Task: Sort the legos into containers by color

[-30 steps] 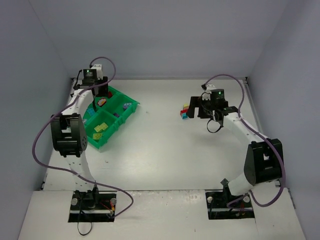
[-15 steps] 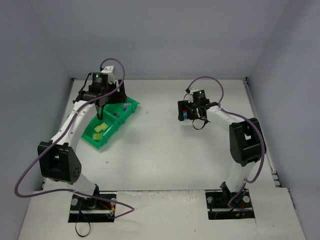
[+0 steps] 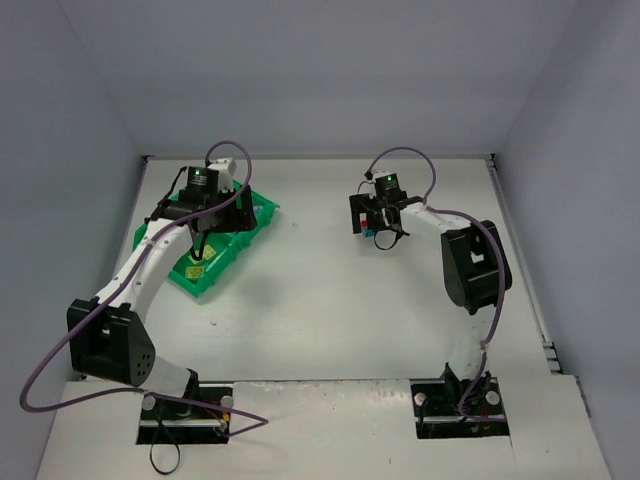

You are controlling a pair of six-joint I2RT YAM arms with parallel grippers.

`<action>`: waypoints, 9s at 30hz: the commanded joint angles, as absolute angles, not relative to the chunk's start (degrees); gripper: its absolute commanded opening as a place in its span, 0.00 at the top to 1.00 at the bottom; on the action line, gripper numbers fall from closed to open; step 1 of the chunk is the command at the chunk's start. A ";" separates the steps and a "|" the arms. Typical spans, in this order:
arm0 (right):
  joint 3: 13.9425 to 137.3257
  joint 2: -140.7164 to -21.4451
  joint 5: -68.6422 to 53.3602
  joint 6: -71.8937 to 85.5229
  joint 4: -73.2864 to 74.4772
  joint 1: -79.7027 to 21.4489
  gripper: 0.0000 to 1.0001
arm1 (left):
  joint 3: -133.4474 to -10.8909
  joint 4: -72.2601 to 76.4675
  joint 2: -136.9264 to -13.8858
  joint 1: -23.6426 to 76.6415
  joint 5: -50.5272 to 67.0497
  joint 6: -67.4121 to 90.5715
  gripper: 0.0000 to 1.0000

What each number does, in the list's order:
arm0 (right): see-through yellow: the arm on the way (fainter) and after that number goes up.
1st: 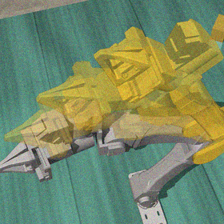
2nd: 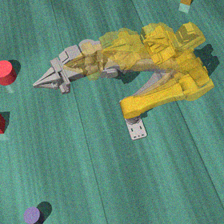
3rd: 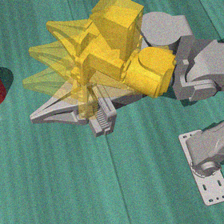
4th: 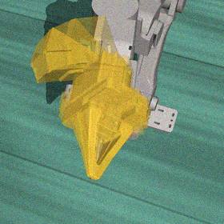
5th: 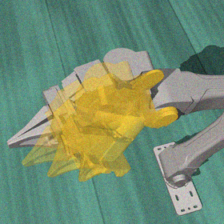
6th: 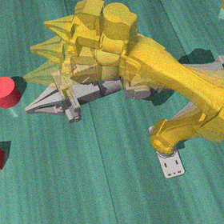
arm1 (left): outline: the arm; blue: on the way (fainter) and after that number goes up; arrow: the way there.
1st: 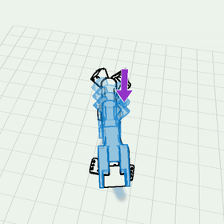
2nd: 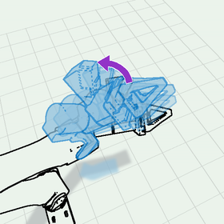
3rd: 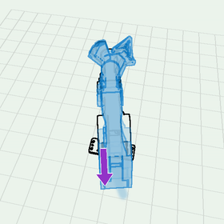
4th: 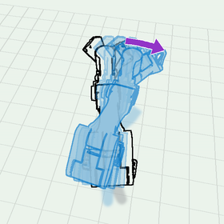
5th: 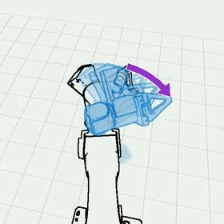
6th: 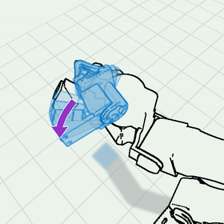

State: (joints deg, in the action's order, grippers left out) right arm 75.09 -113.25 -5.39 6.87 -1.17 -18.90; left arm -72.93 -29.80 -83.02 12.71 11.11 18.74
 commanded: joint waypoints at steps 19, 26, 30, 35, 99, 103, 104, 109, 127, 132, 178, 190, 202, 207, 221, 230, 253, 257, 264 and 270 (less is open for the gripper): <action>79.99 -119.88 -1.67 0.79 -3.08 -19.16 0.15 | -71.37 -28.30 -79.37 13.54 12.83 19.25 0.29; 78.49 -118.21 -3.95 -2.55 -2.37 -18.90 0.45 | -71.10 -28.39 -80.24 13.54 14.24 19.25 0.29; 77.44 -116.99 -4.83 -2.55 -1.93 -19.16 0.68 | -71.02 -28.30 -80.68 13.54 15.03 19.42 0.29; 75.59 -113.66 -6.41 -3.42 -1.93 -19.77 1.00 | -71.54 -27.51 -80.51 13.54 16.96 20.12 0.29; 61.61 -82.97 -40.69 -21.18 -15.82 -29.27 0.92 | -82.79 -3.25 -96.59 22.41 52.12 45.09 0.51; 61.70 -83.23 -40.87 -21.18 -15.82 -29.27 0.92 | -83.06 -3.25 -96.77 22.41 52.38 44.74 0.50; 61.70 -83.23 -40.96 -21.18 -15.91 -29.27 0.91 | -83.06 -3.34 -96.77 22.41 52.30 44.65 0.50; 61.87 -83.23 -40.87 -21.09 -15.91 -29.27 0.91 | -82.79 -3.78 -97.03 22.50 52.73 44.12 0.57; 55.55 -81.74 -38.15 -22.32 -16.35 -28.92 0.94 | -84.90 -12.92 -93.43 17.32 54.05 37.36 1.00; 55.55 -81.91 -38.23 -22.32 -16.52 -28.83 0.94 | -84.29 -14.67 -92.46 14.77 55.81 36.48 1.00; 61.08 -83.85 -43.50 -23.29 -13.27 -29.44 0.92 | -78.75 -17.07 -84.81 16.94 42.53 32.51 0.29; 61.70 -83.67 -43.60 -23.38 -12.74 -30.50 0.92 | -80.86 -8.79 -90.35 25.05 49.13 37.97 0.29; 61.44 -83.23 -43.68 -23.12 -12.74 -30.50 0.92 | -80.95 -11.79 -93.52 25.84 47.54 36.03 0.35; 61.44 -83.15 -44.12 -22.94 -12.83 -30.50 0.92 | -80.24 -10.46 -94.04 25.75 49.21 36.39 0.45; 60.21 -82.44 -43.16 -22.85 -13.27 -30.50 0.92 | -80.50 -8.70 -95.27 25.40 54.75 37.97 0.86; 54.67 -81.12 -39.55 -23.64 -13.10 -30.32 0.91 | -82.70 -17.39 -92.55 18.90 58.53 33.85 0.91; 55.37 -82.00 -35.60 -21.89 -12.65 -30.41 0.92 | -85.87 -35.87 -86.31 -1.67 27.71 24.42 0.90; 54.14 -82.18 -36.12 -19.95 -14.68 -30.41 0.92 | -84.46 -31.03 -87.80 -1.41 23.39 26.72 0.90; 54.05 -82.09 -34.10 -18.99 -14.68 -30.41 0.92 | -87.88 -29.53 -93.77 -0.71 18.90 24.96 0.89; 54.58 -83.49 -33.57 -18.54 -14.50 -30.32 0.92 | -91.14 -29.62 -98.96 4.04 13.28 22.15 0.84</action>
